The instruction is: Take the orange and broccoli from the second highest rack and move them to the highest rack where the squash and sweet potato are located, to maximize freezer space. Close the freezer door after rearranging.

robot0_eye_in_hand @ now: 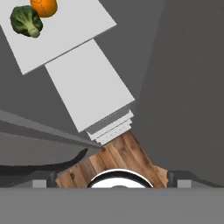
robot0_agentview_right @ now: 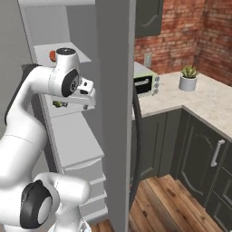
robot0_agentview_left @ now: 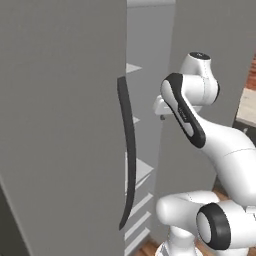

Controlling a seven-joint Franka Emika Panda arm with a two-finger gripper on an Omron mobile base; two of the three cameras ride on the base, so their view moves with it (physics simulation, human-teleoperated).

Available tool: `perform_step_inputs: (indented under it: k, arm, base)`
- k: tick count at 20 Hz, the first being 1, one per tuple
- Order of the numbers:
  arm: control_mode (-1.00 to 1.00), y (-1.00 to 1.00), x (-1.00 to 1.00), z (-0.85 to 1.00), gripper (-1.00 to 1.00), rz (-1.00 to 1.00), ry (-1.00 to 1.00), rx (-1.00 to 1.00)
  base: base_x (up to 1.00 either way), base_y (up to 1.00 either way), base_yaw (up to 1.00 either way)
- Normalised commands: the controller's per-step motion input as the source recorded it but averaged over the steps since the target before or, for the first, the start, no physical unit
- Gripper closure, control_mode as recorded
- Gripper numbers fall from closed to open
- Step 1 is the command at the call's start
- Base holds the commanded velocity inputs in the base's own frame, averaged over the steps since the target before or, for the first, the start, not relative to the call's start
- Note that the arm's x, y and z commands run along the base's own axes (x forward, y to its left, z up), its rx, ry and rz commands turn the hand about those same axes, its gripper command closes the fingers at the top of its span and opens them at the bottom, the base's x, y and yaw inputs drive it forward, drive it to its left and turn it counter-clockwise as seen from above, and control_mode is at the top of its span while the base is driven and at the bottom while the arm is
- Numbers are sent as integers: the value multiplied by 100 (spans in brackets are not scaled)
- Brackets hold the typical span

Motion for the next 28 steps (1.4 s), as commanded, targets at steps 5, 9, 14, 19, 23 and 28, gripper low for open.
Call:
perform_step_inputs:
  k: [5, 9, 14, 19, 23, 28]
  arm:
    - [100, 0, 0, 0, -100, 0, 0, 0]
    - [100, 0, 0, 0, -100, 0, 0, 0]
    - [100, 0, 0, 0, -100, 0, 0, 0]
    - [-100, 0, 10, -4, -100, 3, 0, 2]
    - [-100, -23, 39, -22, -100, 12, 0, 2]
    - [-100, -80, 25, -12, -100, 0, 0, 15]
  base:
    - [54, -4, 0]
    - [62, 0, 4]
    - [61, 0, 7]
    - [44, 0, 7]
    - [0, 0, 0]
    - [0, 0, 0]
